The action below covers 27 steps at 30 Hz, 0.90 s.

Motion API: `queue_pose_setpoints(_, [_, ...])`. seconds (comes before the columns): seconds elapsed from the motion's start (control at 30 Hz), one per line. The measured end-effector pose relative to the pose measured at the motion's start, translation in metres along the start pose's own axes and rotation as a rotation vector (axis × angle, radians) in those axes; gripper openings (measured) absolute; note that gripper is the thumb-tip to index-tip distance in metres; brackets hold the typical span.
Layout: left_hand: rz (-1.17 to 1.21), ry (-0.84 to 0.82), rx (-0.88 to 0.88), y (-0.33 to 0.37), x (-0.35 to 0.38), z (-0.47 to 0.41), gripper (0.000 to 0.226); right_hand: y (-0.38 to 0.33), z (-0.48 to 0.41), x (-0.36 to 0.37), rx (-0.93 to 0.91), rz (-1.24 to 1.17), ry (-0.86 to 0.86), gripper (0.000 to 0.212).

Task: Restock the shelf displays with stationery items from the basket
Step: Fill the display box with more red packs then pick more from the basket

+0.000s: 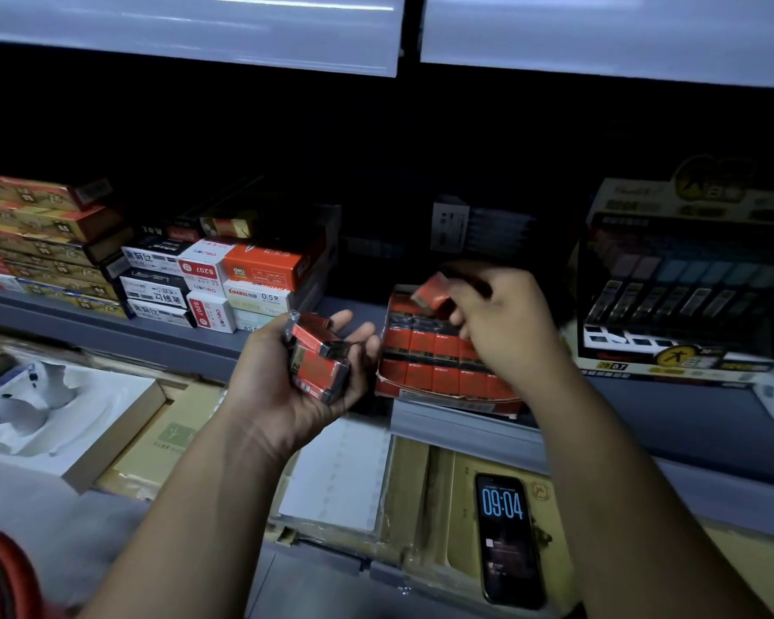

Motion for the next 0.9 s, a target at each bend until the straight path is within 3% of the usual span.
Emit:
queue_pose_setpoints(0.13, [-0.002, 0.011, 0.009, -0.001, 0.0, 0.001, 0.038, 0.02, -0.008, -0.019, 0.161, 0.154, 0.02, 0.026])
queue_pose_setpoints(0.4, [-0.009, -0.015, 0.003, -0.001, 0.001, 0.005, 0.037, 0.028, -0.017, -0.019, 0.207, 0.31, 0.027, 0.035])
queue_pose_setpoints(0.53, [-0.012, -0.016, 0.008, -0.002, 0.001, 0.006, 0.036, 0.028, -0.014, -0.013, 0.188, 0.357, 0.067, 0.022])
queue_pose_setpoints(0.9, [-0.021, -0.012, 0.014, -0.002, 0.002, 0.005, 0.035, 0.021, -0.007, -0.009, 0.037, 0.464, 0.089, 0.018])
Point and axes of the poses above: each hand's wrist, its own z-axis away from the middle knuckle, its own x-axis out of the palm, y = z × x, the point moved 2 cm from there along -z, towards the middle knuckle, and after that the axes turned 3 degrees about -z, right-handed, at the moved point
